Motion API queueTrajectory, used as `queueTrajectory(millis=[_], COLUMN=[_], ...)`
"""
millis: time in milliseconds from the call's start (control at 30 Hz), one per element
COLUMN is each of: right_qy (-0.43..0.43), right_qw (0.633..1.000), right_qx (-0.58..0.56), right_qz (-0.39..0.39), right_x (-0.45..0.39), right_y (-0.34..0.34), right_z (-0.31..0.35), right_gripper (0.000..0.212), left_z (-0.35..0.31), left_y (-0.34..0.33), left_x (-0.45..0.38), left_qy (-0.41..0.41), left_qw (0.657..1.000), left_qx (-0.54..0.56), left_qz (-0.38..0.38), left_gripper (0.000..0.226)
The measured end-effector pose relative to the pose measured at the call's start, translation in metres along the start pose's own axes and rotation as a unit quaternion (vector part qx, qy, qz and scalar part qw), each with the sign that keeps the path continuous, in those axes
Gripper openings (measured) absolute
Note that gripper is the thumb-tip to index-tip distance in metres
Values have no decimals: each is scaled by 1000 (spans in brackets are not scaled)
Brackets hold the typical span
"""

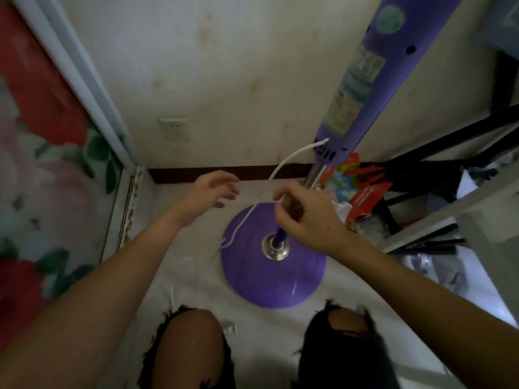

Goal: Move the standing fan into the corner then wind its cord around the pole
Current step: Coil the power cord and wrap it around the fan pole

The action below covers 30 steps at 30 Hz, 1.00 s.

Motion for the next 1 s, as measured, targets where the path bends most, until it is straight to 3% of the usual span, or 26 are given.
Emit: queueTrajectory(millis=[133,200,300,400,500,633,833,1000], right_qy=[21,2,-114,-210,-166,-74,-71,-68], right_qw=[998,998,993,976,986,996,988,985], right_qx=[-12,-14,-33,-54,-21,-39,-112,-142], right_qz=[62,56,-23,-32,8,-28,-77,-68], right_x=[10,21,37,39,21,-2,-1,5], right_y=[-58,-86,-104,-107,-107,-109,-115,-107], right_z=[-41,-70,-105,-117,-112,-105,-100,-86], right_gripper=[4,5,8,38,50,23,14,19], left_z=[33,50,72,89,99,105,105,97], left_y=[-6,-17,-35,-47,-47,-38,-11,23], left_x=[-12,-20,-20,-9,2,6,5,12], left_qy=[-51,-54,-33,31,49,9,4,-10], left_qw=[996,992,993,989,970,987,997,993], left_qx=[-63,-101,-99,-139,-209,-161,-48,-118], left_qz=[-31,-46,-48,42,114,29,-60,-17], left_gripper=[27,29,27,32,30,13,13,17])
Point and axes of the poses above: each hand's wrist, its own x-axis away from the middle knuckle, its own y-axis out of the back of the hand, z = x × y, the point moved 3 cm from there along -x, towards the middle knuckle, and after that the axes turned 8 degrees about -z, right-handed, at the moved point
